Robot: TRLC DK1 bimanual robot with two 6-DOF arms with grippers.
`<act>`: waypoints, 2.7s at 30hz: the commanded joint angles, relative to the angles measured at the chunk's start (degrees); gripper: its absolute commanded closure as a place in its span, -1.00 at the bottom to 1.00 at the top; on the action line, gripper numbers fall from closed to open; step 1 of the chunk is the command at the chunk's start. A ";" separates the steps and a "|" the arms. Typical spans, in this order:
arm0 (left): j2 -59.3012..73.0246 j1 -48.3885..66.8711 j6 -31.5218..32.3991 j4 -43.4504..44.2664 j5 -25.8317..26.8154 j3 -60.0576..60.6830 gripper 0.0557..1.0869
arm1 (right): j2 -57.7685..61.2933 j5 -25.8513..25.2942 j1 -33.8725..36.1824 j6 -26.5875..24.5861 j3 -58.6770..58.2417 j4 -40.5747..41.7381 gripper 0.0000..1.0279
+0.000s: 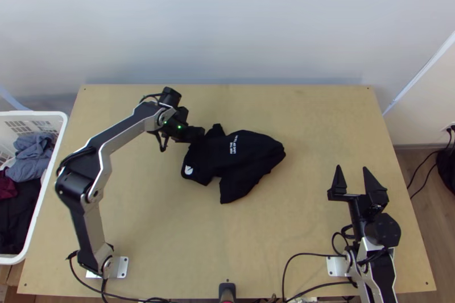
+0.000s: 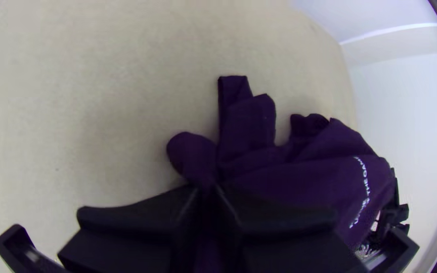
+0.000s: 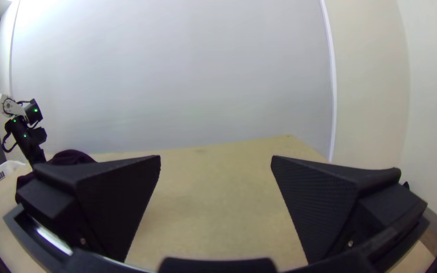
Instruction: Fold the t-shirt
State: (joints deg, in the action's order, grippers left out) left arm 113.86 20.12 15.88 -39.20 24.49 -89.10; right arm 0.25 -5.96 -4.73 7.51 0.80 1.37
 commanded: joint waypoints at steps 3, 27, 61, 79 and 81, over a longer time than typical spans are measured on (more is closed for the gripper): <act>-7.52 -4.21 1.61 0.18 0.47 0.59 0.92 | -0.34 -0.11 0.25 0.75 -0.45 -0.93 -0.93; -23.95 -33.04 3.63 -8.52 -4.63 -44.41 0.93 | -0.34 -0.11 0.25 0.75 -0.45 -0.93 -0.93; 5.05 32.97 8.03 -0.79 -28.09 -25.25 0.93 | -0.34 -0.11 0.25 0.75 -0.45 -0.93 -0.93; 9.80 32.88 7.24 5.19 -21.06 -39.40 -0.93 | -0.34 -0.11 0.25 0.75 -0.45 -0.93 -0.93; 8.83 30.77 7.59 4.75 -17.90 -39.40 -0.93 | -0.34 -0.11 0.25 0.75 -0.45 -0.93 -0.93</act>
State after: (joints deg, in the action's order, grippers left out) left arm 126.43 53.69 23.33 -34.85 4.10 -127.28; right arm 0.25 -5.96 -4.73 7.51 0.80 1.37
